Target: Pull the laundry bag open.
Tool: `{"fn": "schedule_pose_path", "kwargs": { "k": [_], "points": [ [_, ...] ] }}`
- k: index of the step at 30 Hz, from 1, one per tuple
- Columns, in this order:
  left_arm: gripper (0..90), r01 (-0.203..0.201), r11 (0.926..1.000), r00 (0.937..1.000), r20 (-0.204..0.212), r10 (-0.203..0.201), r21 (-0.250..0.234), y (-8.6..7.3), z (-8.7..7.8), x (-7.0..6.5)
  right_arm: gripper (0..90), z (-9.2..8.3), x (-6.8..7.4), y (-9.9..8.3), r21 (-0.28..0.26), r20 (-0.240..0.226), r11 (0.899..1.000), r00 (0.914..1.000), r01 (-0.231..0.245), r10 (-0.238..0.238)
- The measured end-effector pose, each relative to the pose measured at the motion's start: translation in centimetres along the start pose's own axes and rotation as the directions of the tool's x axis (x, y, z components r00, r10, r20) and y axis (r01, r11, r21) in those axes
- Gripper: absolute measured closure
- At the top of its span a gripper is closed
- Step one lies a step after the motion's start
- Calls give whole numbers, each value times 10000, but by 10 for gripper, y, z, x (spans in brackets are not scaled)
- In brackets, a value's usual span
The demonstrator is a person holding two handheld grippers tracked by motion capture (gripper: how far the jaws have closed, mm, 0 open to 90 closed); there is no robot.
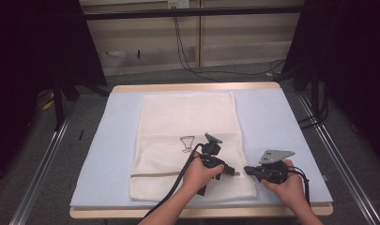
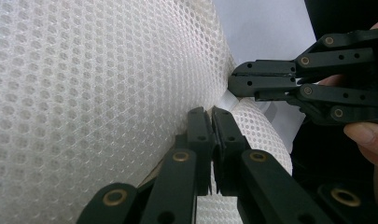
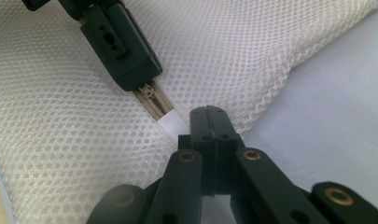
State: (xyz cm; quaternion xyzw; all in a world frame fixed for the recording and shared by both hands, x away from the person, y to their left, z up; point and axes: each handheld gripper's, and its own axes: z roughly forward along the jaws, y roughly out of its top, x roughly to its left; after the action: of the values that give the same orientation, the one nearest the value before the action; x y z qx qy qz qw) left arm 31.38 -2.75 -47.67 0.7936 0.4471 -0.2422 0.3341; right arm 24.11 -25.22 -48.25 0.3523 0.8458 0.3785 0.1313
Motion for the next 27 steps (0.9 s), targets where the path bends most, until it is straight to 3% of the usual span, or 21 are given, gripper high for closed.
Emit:
{"fn": "schedule_pose_path", "kwargs": {
  "k": [10, 12, 14, 17, 20, 23, 27],
  "points": [
    [873, -226, 9997, 9997, -5, 226, 77, -1, -3, 0, 900, 0, 0, 0, 20, 35, 10000, 10000, 22, -22],
    [873, -64, 10000, 9999, 153, 64, -21, -1, -3, -1, 900, 0, 0, 0, 1, -12, 10000, 10000, 6, -6],
    [873, -220, 9997, 9997, 121, 219, 46, -1, -5, 0, 900, 0, 0, 0, 7, -20, 10000, 10000, -7, 7],
    [873, 34, 10000, 9999, 165, -33, -73, -1, -5, 0, 900, 0, 0, 0, 14, -43, 10000, 10000, -19, 20],
    [873, 37, 10000, 9998, 203, -37, -21, -1, -4, 1, 900, 0, 0, 0, 10, -51, 10000, 10000, -12, 12],
    [873, 45, 9998, 10000, -40, -46, -176, -2, -4, 0, 900, 0, -1, 0, 18, -59, 10000, 10000, -14, 14],
    [873, -40, 10000, 9998, 193, 41, -37, -2, -6, 0, 900, 0, -1, 0, 3, -127, 10000, 9999, -76, 76]
  ]
}}
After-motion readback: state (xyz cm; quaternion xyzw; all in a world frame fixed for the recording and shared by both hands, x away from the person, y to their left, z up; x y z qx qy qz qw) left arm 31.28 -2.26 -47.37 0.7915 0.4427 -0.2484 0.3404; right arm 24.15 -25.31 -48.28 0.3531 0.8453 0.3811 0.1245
